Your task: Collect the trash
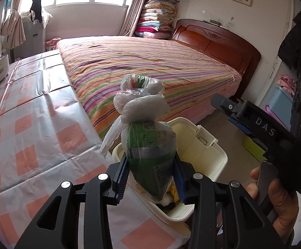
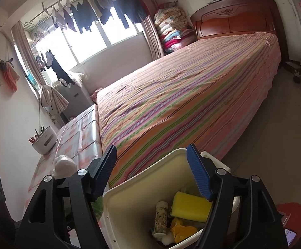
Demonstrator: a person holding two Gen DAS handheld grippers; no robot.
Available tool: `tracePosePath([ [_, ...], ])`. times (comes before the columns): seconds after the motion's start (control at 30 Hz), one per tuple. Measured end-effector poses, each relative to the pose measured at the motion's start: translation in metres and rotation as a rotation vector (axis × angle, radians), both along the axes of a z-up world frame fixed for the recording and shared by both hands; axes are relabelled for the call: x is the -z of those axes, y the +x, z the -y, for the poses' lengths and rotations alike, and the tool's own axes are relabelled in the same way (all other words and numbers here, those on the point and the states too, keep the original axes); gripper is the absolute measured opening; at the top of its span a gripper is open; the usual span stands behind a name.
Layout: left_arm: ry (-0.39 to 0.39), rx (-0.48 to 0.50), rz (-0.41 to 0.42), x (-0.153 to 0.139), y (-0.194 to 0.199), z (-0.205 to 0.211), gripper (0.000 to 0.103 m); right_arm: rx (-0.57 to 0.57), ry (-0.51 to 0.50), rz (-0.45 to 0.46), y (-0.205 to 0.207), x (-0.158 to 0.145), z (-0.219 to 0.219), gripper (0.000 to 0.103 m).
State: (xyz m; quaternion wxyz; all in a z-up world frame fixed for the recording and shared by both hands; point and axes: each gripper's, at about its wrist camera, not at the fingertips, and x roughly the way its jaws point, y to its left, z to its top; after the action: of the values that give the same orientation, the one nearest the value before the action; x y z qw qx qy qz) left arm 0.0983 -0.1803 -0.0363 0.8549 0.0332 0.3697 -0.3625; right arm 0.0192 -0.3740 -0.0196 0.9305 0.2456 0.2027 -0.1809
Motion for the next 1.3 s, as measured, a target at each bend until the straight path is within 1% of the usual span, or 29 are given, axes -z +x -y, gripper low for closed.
tracePosePath([
  [0.2, 0.021, 0.016, -0.029, 0.01, 0.003, 0.015, 0.038, 0.023, 0.01, 0.02, -0.005, -0.002, 0.004, 0.072],
  [0.53, 0.05, 0.05, -0.046, 0.016, 0.0, 0.036, 0.038, 0.038, 0.018, 0.027, -0.008, 0.001, 0.003, 0.075],
  [0.8, 0.065, 0.046, -0.044, 0.017, 0.003, 0.044, 0.041, 0.058, 0.029, 0.029, -0.013, 0.003, 0.004, 0.075],
  [0.87, 0.064, 0.04, -0.044, 0.017, 0.005, 0.043, 0.049, 0.069, 0.026, 0.025, -0.015, 0.004, 0.005, 0.075],
  [0.9, 0.059, 0.04, -0.042, 0.016, 0.004, 0.043, 0.052, 0.073, 0.028, 0.026, -0.016, 0.005, 0.005, 0.075],
  [0.97, 0.052, 0.031, -0.025, 0.013, 0.003, 0.042, 0.067, 0.08, 0.034, 0.029, -0.019, 0.005, 0.007, 0.076],
  [1.03, 0.042, 0.022, -0.002, 0.007, 0.0, 0.039, 0.071, 0.086, 0.033, 0.022, -0.021, 0.007, 0.005, 0.076],
  [1.13, 0.052, 0.003, 0.033, -0.004, -0.006, 0.028, 0.072, 0.086, 0.016, -0.004, -0.022, 0.01, -0.001, 0.076],
  [1.2, 0.066, -0.026, 0.058, -0.01, -0.013, 0.015, 0.072, 0.075, 0.012, -0.013, -0.024, 0.01, -0.01, 0.077],
  [1.3, 0.1, -0.081, 0.077, -0.018, -0.026, -0.013, 0.072, 0.04, -0.04, -0.047, -0.025, 0.007, -0.038, 0.08],
])
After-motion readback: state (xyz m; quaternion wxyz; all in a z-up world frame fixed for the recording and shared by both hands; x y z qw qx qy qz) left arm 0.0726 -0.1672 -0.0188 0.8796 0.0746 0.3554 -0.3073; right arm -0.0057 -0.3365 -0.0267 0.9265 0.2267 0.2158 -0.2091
